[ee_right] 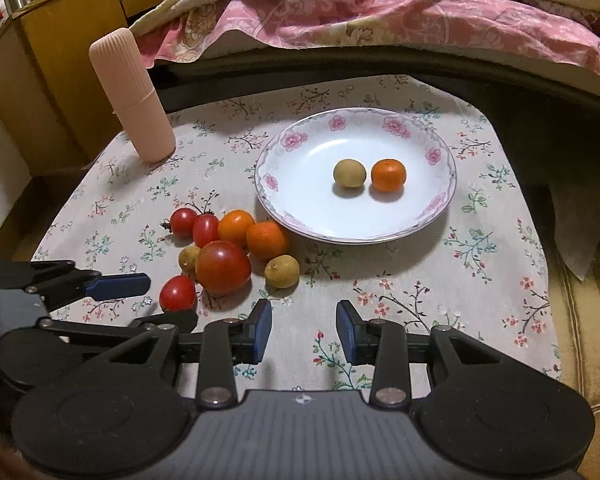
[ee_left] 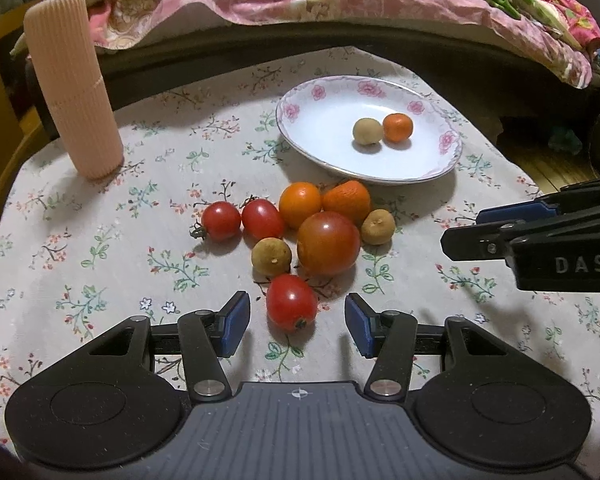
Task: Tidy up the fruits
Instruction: 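Move both tools back from the plate toward the fruit cluster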
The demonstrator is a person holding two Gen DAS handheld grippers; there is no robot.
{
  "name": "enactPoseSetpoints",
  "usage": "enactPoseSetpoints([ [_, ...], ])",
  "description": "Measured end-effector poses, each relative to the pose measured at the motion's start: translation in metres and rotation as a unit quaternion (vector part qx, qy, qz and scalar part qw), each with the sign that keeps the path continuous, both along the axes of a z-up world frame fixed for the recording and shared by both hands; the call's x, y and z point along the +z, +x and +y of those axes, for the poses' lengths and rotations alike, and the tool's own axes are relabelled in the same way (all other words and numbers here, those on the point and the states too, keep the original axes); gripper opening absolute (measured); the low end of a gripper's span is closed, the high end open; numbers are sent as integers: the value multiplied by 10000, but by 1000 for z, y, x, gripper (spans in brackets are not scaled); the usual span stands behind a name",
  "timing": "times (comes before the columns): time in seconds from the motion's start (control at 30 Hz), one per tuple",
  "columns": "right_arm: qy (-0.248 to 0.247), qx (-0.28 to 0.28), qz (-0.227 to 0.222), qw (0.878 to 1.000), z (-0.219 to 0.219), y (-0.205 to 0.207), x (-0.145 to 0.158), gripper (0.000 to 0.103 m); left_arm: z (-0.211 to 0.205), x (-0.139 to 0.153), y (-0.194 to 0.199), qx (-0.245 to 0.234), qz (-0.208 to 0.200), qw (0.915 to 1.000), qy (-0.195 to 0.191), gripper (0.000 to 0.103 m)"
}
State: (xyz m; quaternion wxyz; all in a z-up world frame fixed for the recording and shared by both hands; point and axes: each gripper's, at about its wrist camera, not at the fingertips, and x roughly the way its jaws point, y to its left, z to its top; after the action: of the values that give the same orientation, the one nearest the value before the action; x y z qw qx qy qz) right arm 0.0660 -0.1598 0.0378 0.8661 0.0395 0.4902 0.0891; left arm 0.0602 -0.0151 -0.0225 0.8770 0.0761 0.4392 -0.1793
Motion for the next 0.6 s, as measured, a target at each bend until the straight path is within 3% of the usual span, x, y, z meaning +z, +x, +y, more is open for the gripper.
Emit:
enactPoseSetpoints([
  [0.33,33,93,118,9999,5,9,-9,38,-1,-14,11,69,80,9999,-7,58],
  [0.6,66,161,179,9997,7,16,-19,38,0,-14,16,86,68,9999,-27,40],
])
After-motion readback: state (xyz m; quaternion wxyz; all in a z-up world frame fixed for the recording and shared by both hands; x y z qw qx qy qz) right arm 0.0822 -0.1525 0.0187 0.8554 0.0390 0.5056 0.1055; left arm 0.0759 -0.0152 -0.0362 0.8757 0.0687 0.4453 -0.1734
